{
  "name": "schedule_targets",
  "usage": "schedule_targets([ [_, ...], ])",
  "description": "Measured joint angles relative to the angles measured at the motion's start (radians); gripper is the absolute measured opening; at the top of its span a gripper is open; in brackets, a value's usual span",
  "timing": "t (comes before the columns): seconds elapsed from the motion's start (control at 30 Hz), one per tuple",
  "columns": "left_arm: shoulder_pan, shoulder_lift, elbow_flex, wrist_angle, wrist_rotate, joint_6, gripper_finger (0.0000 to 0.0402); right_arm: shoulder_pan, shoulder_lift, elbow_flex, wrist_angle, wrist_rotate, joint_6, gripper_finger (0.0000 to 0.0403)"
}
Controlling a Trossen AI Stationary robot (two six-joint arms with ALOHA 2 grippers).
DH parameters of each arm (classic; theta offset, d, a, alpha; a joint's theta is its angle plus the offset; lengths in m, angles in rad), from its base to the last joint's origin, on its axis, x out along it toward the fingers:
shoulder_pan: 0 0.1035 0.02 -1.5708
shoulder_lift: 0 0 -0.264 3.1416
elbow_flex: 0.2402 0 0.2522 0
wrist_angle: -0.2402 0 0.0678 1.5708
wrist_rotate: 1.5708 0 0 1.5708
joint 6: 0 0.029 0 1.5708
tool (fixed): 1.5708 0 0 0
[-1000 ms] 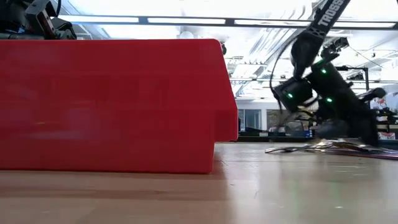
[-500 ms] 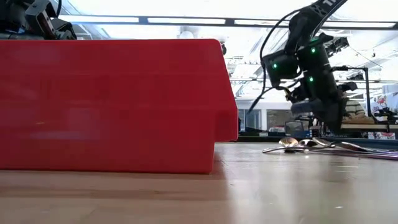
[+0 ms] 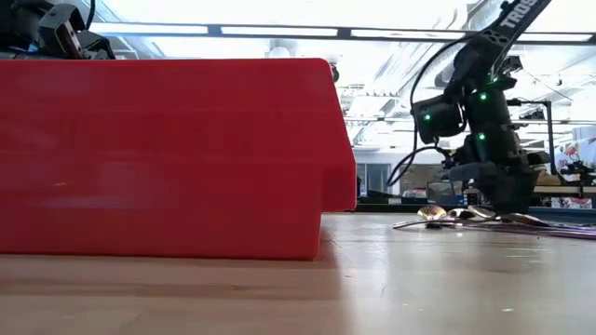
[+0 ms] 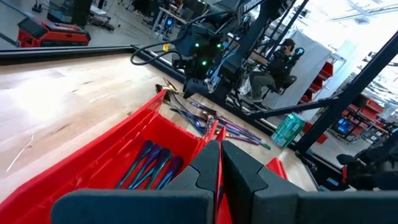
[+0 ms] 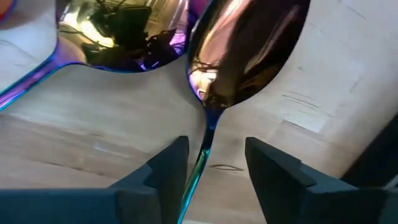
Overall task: Sort silverware
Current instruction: Put the purple spoon into the center red bin
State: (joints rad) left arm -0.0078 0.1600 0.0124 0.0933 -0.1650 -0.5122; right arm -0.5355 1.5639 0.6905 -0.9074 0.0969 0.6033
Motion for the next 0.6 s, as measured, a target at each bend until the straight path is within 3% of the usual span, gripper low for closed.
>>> schedule_targets([
  [0.27,0.0,0.001,0.0,0.006,-0.004,0.0,0.0,0.045,-0.004,0.041,-0.003,0.012,-0.002,0.0012],
  [0.43,0.0,0.003,0.0,0.004,-0.004,0.0,0.0,0.117,-0.068,0.181,-0.162,0.124,0.05,0.0003],
  [0.6,0.0,0.003,0.0,0.008,-0.02,-0.001,0.0,0.251,-0.103,0.406,-0.247,0.138,0.09,0.0002],
])
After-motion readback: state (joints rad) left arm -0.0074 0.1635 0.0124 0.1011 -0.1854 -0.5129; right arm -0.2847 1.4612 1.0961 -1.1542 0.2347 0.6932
